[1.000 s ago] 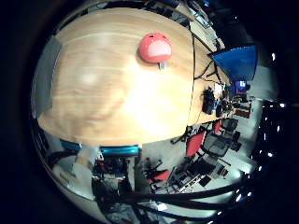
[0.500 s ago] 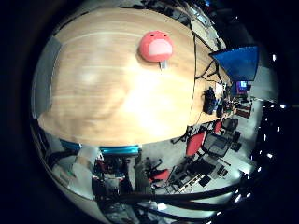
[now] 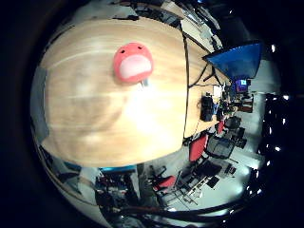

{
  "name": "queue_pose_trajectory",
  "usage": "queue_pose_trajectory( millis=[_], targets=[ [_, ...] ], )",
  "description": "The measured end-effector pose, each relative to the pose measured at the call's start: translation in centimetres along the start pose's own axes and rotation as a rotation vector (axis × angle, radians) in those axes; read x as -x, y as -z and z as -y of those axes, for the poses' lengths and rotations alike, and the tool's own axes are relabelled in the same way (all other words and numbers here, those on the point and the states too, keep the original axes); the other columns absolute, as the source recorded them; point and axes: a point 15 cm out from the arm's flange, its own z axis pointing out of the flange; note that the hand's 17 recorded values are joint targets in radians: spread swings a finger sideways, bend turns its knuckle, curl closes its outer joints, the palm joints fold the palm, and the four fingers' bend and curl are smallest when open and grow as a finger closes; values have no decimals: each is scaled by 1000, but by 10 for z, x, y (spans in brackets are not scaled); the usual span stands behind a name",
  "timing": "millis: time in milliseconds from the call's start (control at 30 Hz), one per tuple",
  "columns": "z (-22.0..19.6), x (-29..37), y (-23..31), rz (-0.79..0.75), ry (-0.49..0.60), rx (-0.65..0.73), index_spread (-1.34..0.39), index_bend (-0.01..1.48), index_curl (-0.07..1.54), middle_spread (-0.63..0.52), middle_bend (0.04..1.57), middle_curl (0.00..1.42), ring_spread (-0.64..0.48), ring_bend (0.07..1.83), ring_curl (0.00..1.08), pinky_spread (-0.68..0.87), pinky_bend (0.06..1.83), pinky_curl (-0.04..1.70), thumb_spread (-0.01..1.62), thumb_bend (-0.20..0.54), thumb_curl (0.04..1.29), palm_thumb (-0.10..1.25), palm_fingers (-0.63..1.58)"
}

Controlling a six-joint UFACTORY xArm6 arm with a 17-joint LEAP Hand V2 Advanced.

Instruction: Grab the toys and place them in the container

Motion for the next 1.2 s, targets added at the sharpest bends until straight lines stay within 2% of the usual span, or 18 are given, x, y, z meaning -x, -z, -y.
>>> queue_pose_trajectory(
  millis=[433, 567, 1033, 1133, 1200],
  targets=[
    [46, -61, -77, 36, -59, 67, -422, 143, 228, -67, 245, 359, 34, 501, 251, 365, 664, 340, 941, -29, 302, 349, 129],
    [61, -82, -98, 13, -68, 32, -423, 147, 231, -67, 245, 359, 30, 504, 250, 357, 676, 335, 933, -31, 301, 349, 130],
    [77, -108, -159, -35, -64, 50, -424, 150, 245, -68, 243, 360, 18, 514, 250, 338, 693, 313, 926, -30, 300, 349, 123],
    [76, -109, -169, -28, -65, 63, -423, 121, 233, -68, 218, 352, -9, 576, 263, 285, 748, 320, 926, -30, 300, 349, 169],
    [75, -109, -176, -23, -66, 73, -421, 47, 199, -79, 183, 342, -92, 727, 298, 160, 892, 354, 927, -32, 298, 346, 287]
  ],
)
